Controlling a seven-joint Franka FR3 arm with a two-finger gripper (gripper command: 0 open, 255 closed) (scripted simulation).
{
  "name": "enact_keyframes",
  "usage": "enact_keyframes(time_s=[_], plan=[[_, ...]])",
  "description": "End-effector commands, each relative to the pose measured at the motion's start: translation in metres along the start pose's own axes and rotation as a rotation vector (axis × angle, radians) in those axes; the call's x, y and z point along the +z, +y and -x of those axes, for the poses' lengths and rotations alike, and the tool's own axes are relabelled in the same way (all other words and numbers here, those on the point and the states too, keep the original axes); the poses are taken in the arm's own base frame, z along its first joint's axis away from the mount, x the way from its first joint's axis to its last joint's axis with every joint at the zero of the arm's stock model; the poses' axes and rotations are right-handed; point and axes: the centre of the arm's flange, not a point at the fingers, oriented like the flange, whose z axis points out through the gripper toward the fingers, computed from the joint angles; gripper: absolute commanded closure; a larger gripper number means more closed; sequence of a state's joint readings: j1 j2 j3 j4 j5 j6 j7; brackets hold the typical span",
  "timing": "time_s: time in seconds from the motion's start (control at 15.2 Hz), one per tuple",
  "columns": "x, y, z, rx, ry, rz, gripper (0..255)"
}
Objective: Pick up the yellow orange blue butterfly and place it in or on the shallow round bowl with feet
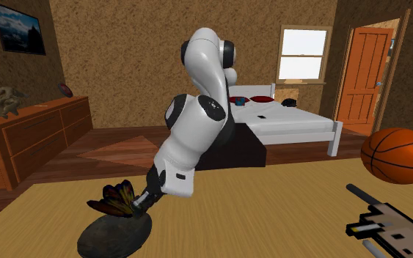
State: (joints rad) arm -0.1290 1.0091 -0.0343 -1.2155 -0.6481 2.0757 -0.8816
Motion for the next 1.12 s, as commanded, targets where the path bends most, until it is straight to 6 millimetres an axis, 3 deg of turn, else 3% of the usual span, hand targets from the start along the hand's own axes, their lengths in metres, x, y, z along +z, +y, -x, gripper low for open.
enact_keyframes(time_s=[0.0,0.53,1.06], plan=[[0.007,0.013,0.000,-0.002,0.001,0.000,255],[0.040,0.007,-0.021,-0.002,0.001,0.000,255],[0.040,0.008,-0.021,-0.002,0.001,0.000,255]])
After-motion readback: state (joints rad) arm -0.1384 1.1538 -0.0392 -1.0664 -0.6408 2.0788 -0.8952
